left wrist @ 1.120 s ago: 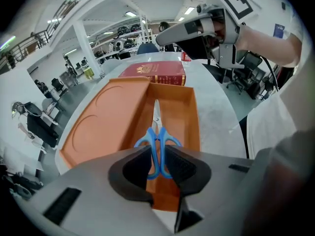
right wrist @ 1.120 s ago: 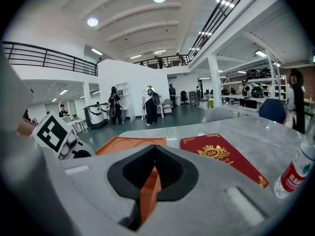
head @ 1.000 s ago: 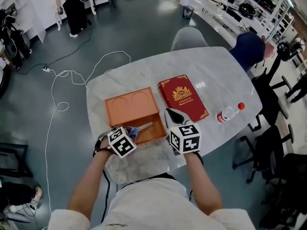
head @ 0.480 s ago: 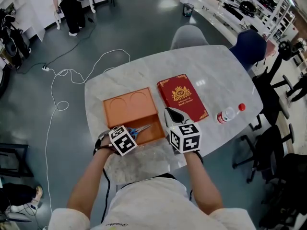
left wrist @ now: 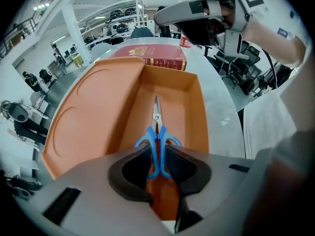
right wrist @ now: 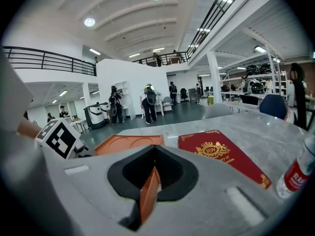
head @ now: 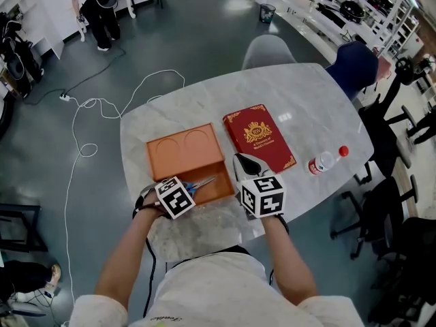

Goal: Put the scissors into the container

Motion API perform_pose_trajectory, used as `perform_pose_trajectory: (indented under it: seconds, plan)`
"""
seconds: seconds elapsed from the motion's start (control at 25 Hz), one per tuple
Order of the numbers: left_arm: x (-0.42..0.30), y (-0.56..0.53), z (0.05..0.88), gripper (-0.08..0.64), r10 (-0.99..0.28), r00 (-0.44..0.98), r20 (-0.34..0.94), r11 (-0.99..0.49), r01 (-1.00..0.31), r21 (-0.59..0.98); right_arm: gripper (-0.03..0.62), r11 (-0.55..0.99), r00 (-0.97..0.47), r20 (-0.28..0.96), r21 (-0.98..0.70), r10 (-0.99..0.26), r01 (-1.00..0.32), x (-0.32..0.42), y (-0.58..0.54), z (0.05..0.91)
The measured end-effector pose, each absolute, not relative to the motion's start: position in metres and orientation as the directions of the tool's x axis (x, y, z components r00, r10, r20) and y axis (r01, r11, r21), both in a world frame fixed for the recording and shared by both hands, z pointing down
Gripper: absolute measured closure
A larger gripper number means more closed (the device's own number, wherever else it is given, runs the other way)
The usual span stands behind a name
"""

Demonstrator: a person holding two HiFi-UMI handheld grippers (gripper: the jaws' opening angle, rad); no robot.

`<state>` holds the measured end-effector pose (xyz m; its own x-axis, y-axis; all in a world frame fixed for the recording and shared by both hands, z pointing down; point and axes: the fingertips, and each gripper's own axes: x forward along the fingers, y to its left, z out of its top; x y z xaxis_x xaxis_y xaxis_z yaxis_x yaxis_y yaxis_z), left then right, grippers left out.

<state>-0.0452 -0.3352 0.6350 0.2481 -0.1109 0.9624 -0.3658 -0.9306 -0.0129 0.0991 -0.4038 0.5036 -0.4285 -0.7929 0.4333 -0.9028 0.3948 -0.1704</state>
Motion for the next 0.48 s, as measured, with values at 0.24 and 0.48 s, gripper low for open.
perform_pose_trajectory:
  seconds: [0.24,0.48]
  plan:
    - [-0.0452,-0.3363,0.6363,0.476,-0.121,0.246,0.962,-0.930,-0.368,-0.022,0.588,0.396,-0.427,0.437,-0.167,-0.791,-0.903,0.0977,-0.4006,0.5051]
    - [-0.0481,-0.3346,0.6352,0.476,-0.113,0.236,0.965,-0.929,-0.371,-0.018,0.588,0.394,-0.425,0.438,-0.165,-0.792,-0.904,0.0969,-0.3988,0.5055]
